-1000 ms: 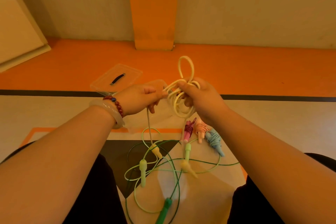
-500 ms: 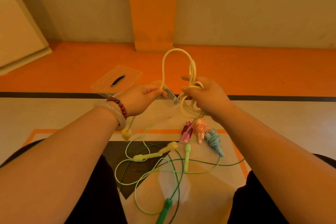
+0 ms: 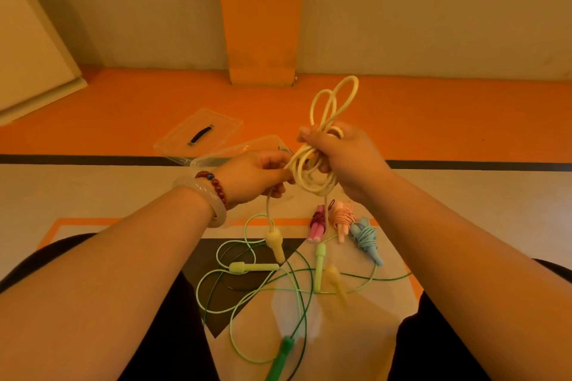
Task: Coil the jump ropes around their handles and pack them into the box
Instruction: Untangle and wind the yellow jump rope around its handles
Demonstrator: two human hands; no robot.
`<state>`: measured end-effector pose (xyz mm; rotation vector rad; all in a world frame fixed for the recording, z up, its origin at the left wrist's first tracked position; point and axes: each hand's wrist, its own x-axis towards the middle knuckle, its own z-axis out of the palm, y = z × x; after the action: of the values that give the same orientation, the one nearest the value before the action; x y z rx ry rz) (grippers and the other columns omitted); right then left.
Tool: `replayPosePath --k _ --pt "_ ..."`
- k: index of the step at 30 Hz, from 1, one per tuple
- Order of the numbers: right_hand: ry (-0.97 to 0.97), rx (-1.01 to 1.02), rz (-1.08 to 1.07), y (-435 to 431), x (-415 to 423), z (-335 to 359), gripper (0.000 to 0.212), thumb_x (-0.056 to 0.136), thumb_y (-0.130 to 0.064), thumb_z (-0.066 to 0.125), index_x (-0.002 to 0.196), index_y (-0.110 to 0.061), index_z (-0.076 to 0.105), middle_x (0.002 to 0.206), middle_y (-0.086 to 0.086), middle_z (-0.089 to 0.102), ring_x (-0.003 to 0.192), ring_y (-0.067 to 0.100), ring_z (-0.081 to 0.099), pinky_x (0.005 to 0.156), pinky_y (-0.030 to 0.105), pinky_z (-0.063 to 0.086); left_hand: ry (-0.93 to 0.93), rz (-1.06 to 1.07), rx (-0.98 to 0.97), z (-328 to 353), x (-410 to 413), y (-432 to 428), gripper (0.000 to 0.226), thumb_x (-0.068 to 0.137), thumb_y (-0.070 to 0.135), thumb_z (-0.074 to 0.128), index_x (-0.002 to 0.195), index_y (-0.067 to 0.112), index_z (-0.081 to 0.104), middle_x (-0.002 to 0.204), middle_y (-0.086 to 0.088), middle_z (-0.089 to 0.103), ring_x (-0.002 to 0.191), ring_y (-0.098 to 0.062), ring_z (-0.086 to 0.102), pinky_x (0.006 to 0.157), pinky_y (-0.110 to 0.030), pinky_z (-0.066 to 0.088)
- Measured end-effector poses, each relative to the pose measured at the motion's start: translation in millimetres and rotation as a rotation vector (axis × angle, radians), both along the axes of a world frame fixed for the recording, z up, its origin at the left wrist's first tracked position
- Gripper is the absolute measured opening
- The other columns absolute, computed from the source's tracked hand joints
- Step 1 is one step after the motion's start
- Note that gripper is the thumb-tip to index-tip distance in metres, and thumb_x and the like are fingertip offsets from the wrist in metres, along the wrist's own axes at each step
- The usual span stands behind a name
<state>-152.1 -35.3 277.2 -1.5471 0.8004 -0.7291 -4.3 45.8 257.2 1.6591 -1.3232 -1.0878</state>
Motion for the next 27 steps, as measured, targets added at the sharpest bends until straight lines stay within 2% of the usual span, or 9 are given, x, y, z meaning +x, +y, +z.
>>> replayPosePath --k 2,5,7,9,11,14,17,24,27 --pt "-0.027 -0.002 -0.008 -2.0 -1.5 1.9 0.014 0.091 -0.028 0.063 0.084 -0.015 0.066 0.066 0.001 0.06 0.053 0.009 0.051 0.051 0.023 0.041 0.195 0.041 -0.035 -3.1 -1.9 -0.2 0.031 0.096 0.012 0.054 0.121 0.029 0.055 0.078 0.003 0.062 0.06 -0.005 0.058 0.064 -0.024 0.054" --pt "-0.101 0.046 -0.05 -3.8 -2.1 2.5 0.018 0.092 -0.029 0.062 0.087 -0.013 0.065 0.065 0.001 0.06 0.051 0.01 0.053 0.052 0.026 0.043 0.278 0.137 -0.115 -12.2 -8.4 -1.3 0.05 0.092 0.008 0.06 0.134 0.025 0.039 0.077 -0.002 0.056 0.051 -0.007 0.05 0.051 -0.022 0.043" --pt "-0.201 0.113 -0.063 -6.7 -2.7 8.3 0.019 0.094 -0.028 0.06 0.087 -0.011 0.063 0.064 0.003 0.058 0.05 0.013 0.051 0.049 0.025 0.042 0.209 0.155 -0.092 -18.0 -8.6 -2.0 0.061 0.086 0.014 0.068 0.136 0.023 0.035 0.093 0.001 0.062 0.056 -0.007 0.049 0.052 -0.021 0.043" --pt "-0.284 0.167 -0.058 -9.7 -3.8 15.4 0.019 0.094 -0.028 0.06 0.085 -0.011 0.063 0.064 0.004 0.054 0.051 0.016 0.047 0.048 0.026 0.041 -0.008 0.047 -0.016 -26.2 -7.3 -2.3 0.07 0.082 0.025 0.073 0.14 0.03 0.034 0.115 0.008 0.06 0.073 -0.006 0.056 0.065 -0.02 0.048" --pt "-0.296 0.163 -0.045 -10.0 -3.8 17.0 0.019 0.094 -0.028 0.06 0.085 -0.012 0.063 0.064 0.005 0.053 0.052 0.016 0.046 0.048 0.027 0.041 -0.202 -0.057 0.063 -36.9 -8.4 -3.6 0.059 0.083 0.032 0.073 0.135 0.032 0.046 0.117 0.01 0.06 0.087 -0.009 0.059 0.08 -0.019 0.046" --pt "-0.278 0.14 -0.052 -6.4 -0.8 11.3 0.019 0.094 -0.028 0.06 0.085 -0.011 0.063 0.064 0.005 0.054 0.053 0.016 0.048 0.05 0.028 0.041 -0.317 -0.064 0.111 -45.9 -12.9 -5.9 0.008 0.088 0.03 0.067 0.093 0.023 0.07 0.093 -0.001 0.069 0.079 -0.013 0.06 0.074 -0.019 0.046" --pt "-0.342 0.191 -0.093 -7.9 -1.2 13.0 0.02 0.095 -0.028 0.059 0.086 -0.01 0.062 0.066 0.006 0.055 0.053 0.018 0.047 0.048 0.028 0.042 -0.364 -0.039 0.175 -47.7 -9.5 -5.9 0.019 0.09 0.034 0.064 0.093 0.018 0.073 0.096 -0.006 0.068 0.083 -0.013 0.057 0.071 -0.022 0.043" --pt "-0.435 0.233 -0.217 -23.3 -15.4 19.8 0.019 0.095 -0.028 0.059 0.086 -0.011 0.061 0.068 0.006 0.054 0.053 0.018 0.046 0.047 0.027 0.041 -0.155 -0.13 0.331 -58.2 -3.2 0.8 0.004 0.09 0.026 0.064 0.089 0.022 0.062 0.094 0.003 0.072 0.094 -0.014 0.068 0.096 -0.04 0.05" --pt "-0.484 0.332 -0.292 -23.5 -18.3 21.7 0.019 0.095 -0.029 0.058 0.087 -0.012 0.06 0.063 0.001 0.05 0.043 0.011 0.042 0.045 0.026 0.039 -0.084 -0.146 0.417 -55.1 0.6 4.7 0.01 0.09 0.023 0.065 0.093 0.02 0.056 0.079 0.003 0.07 0.076 -0.008 0.069 0.079 -0.034 0.057"
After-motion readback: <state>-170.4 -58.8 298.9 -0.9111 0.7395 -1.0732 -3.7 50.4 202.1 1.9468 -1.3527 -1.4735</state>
